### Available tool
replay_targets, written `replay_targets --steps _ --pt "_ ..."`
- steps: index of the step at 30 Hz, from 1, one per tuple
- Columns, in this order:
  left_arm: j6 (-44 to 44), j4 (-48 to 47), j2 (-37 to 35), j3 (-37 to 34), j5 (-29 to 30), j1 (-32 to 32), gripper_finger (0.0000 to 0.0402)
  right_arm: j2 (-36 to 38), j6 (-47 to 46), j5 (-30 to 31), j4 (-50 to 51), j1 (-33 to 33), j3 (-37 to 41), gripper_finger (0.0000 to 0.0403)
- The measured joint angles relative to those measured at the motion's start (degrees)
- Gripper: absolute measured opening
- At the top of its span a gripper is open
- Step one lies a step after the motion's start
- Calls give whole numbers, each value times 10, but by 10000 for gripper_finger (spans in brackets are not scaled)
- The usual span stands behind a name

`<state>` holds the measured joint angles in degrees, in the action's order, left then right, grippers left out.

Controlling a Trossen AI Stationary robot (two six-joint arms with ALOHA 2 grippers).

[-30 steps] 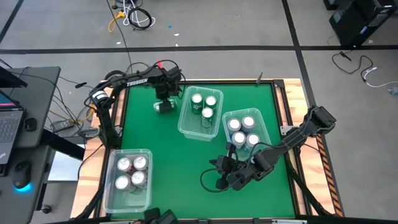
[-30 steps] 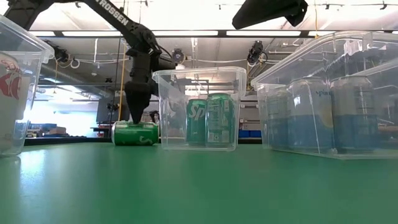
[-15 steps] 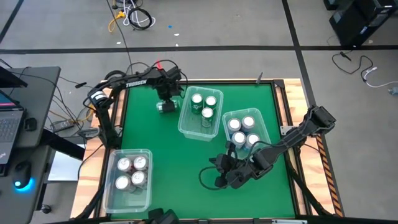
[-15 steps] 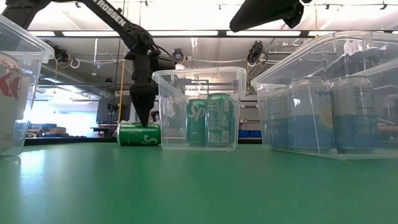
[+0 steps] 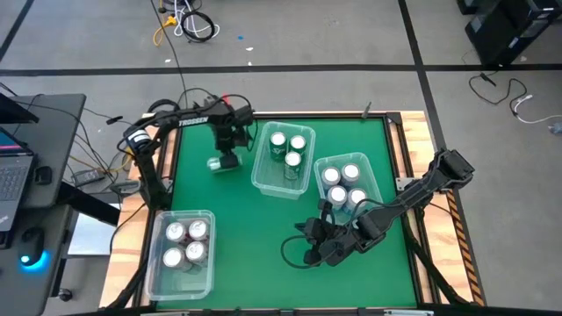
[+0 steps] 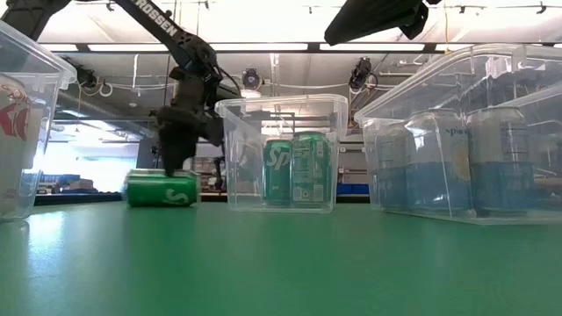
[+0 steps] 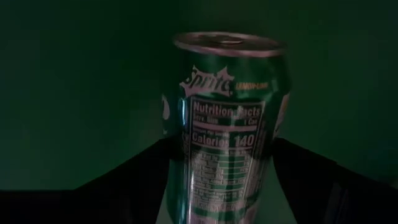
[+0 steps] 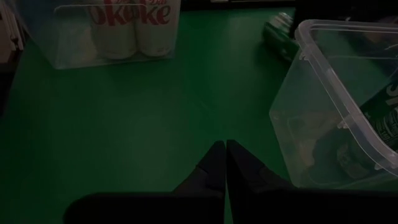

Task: Sort soda cans
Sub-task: Put the green soda can into the top transparent bin

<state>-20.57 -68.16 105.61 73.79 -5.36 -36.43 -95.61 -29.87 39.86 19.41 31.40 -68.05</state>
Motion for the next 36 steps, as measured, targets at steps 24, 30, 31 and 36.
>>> replay_targets --steps 24,30,31,36 --pt "47 -43 2 -2 -72 262 280 52 20 -1 19 44 0 7" --pt "63 -24 1 -1 -80 318 280 58 18 9 37 45 0 9" --pt "64 -20 1 -1 -85 327 280 58 18 9 38 45 0 9" --pt "89 17 1 -1 -111 371 280 58 16 9 47 50 -1 12"
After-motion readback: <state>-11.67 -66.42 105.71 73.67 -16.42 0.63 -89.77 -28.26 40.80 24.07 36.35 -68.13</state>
